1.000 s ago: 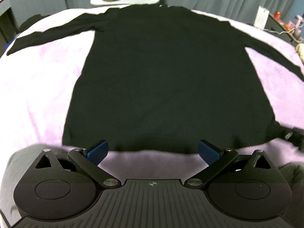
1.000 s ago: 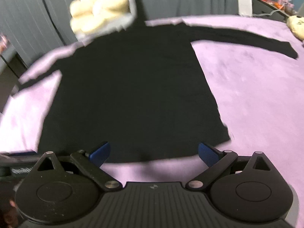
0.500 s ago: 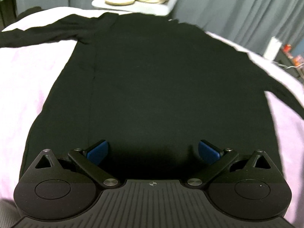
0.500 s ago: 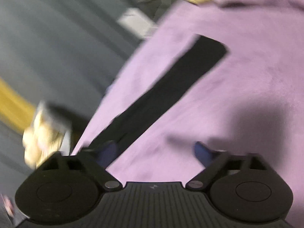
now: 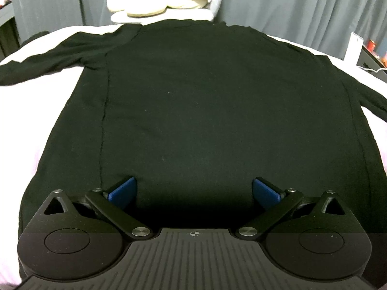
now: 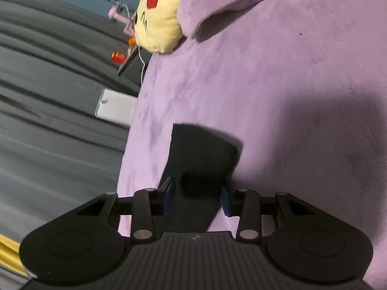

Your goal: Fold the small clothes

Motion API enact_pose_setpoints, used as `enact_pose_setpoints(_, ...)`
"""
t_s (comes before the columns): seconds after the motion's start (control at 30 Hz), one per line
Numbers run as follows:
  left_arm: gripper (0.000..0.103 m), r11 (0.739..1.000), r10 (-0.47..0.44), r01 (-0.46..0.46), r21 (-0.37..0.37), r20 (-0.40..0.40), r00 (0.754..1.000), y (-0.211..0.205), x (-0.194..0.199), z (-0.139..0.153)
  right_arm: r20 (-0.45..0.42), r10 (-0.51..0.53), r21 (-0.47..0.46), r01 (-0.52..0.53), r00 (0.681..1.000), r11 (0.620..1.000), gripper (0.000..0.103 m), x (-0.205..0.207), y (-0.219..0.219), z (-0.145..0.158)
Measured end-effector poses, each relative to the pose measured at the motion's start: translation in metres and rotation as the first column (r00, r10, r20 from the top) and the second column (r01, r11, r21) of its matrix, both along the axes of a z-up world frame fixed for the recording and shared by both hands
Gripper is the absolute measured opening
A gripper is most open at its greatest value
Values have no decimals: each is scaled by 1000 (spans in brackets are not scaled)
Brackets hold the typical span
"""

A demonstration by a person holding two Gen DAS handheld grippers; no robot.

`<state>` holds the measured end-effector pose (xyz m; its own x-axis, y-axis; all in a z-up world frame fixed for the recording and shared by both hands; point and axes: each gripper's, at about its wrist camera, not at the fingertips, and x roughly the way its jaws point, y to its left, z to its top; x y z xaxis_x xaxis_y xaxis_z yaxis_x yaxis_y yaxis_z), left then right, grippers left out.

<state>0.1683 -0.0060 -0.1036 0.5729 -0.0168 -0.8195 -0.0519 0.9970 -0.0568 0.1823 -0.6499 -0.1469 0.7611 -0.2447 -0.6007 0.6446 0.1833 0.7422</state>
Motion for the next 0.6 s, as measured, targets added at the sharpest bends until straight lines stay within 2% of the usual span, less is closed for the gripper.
enact_pose_setpoints(0.03,103,1000,3,-3,-3,-1,1000,0,1,0,-46,8,-34,-9,999,999,3,-1,0,5)
enact_pose_setpoints(0.1,103,1000,-10,10,7,7,1000,-2,0,-1,-94,31,-106,-41,995,993,3,-2,8,19)
enact_pose_setpoints(0.17,103,999,-43,42,28,31,999,-5,-4,-2,-77,85,-196,-98,993,976,3,3,23,40)
enact_pose_setpoints(0.2,103,998,-51,50,28,38,998,-5,-6,-2,-53,144,-259,-153,988,954,3,8,38,54)
enact_pose_setpoints(0.27,103,999,-43,43,1,28,999,-2,-4,2,-38,294,-401,-284,955,871,3,21,82,82)
enact_pose_setpoints(0.33,103,998,-22,23,-52,11,1000,4,3,10,-40,475,-502,-429,879,751,3,37,141,103)
enact_pose_setpoints(0.37,103,997,-16,18,-80,16,1000,7,6,15,-41,555,-533,-488,831,691,3,43,172,109)
enact_pose_setpoints(0.4,103,994,-16,20,-107,34,999,9,10,22,-39,641,-557,-549,767,623,3,48,207,113)
enact_pose_setpoints(0.43,103,992,-19,26,-120,57,998,11,14,29,-37,698,-570,-589,715,573,3,53,235,114)
enact_pose_setpoints(0.5,103,993,-34,45,-109,98,995,8,25,44,-48,799,-577,-670,599,468,4,59,293,110)
enact_pose_setpoints(0.53,103,992,-51,64,-105,119,992,6,32,52,-75,833,-559,-714,548,420,9,63,318,104)
enact_pose_setpoints(0.57,103,990,-71,86,-111,136,988,4,38,57,-94,855,-527,-754,510,391,14,65,337,94)
enact_pose_setpoints(0.6,103,986,-89,109,-127,148,985,2,45,62,-102,867,-493,-781,488,382,14,66,347,86)
